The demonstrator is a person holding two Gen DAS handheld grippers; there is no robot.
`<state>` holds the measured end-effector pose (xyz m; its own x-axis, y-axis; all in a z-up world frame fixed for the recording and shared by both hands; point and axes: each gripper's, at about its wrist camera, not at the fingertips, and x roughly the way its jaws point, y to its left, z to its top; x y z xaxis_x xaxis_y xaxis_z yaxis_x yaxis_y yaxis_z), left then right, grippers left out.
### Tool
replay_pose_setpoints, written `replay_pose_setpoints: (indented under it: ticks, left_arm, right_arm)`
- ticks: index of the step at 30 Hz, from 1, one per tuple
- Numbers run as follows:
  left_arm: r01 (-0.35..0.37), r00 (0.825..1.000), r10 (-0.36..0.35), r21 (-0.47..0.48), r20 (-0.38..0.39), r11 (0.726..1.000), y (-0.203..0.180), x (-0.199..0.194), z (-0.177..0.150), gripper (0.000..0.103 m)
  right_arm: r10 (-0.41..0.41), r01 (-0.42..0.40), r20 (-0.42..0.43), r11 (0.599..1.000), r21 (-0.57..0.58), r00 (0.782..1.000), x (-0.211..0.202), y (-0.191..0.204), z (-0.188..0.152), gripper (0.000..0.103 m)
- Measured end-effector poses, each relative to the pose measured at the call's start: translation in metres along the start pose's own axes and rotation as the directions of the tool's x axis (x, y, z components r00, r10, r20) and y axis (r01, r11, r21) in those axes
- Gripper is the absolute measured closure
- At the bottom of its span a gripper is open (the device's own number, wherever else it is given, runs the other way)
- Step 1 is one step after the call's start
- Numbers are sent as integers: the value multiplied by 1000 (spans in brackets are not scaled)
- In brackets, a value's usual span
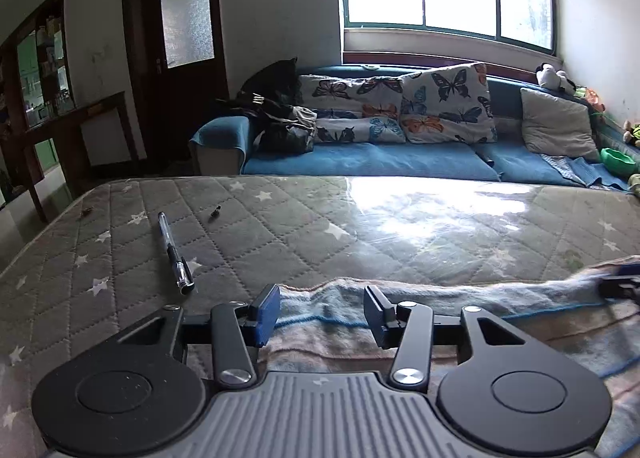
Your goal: Fold clothes
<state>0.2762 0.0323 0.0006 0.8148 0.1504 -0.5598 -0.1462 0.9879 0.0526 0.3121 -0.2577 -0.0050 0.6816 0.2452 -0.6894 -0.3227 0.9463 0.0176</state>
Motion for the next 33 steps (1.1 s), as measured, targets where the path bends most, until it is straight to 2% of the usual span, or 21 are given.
replay_pose_setpoints:
  ticks: [4,10,16,24,29,33]
  left_arm:
    - [68,997,-67,7,-34,998,-6,-17,-6,52]
    - [165,985,-161,70,-62,984,-20,-56,-33,48]
    - [243,968,-234,112,-91,964,-22,-99,-69,45]
    - [216,973,-210,52,-96,975,11,-135,-102,41]
    - [181,980,-179,7,-88,984,31,-147,-114,40]
    - [193,978,-196,-47,-73,980,39,-150,-107,41]
  right_arm:
    - [6,-7,-16,1000,-19,1000,4,9,5,61]
    - [29,-34,-64,997,-74,998,-35,5,-11,61]
    - [54,-68,-98,988,-139,994,-82,15,-54,61]
    - [21,-31,-78,992,-126,997,-133,15,-115,58]
    - [9,-12,-43,996,-84,999,-154,10,-131,58]
    - [25,-25,0,994,-107,1000,-170,20,-139,57]
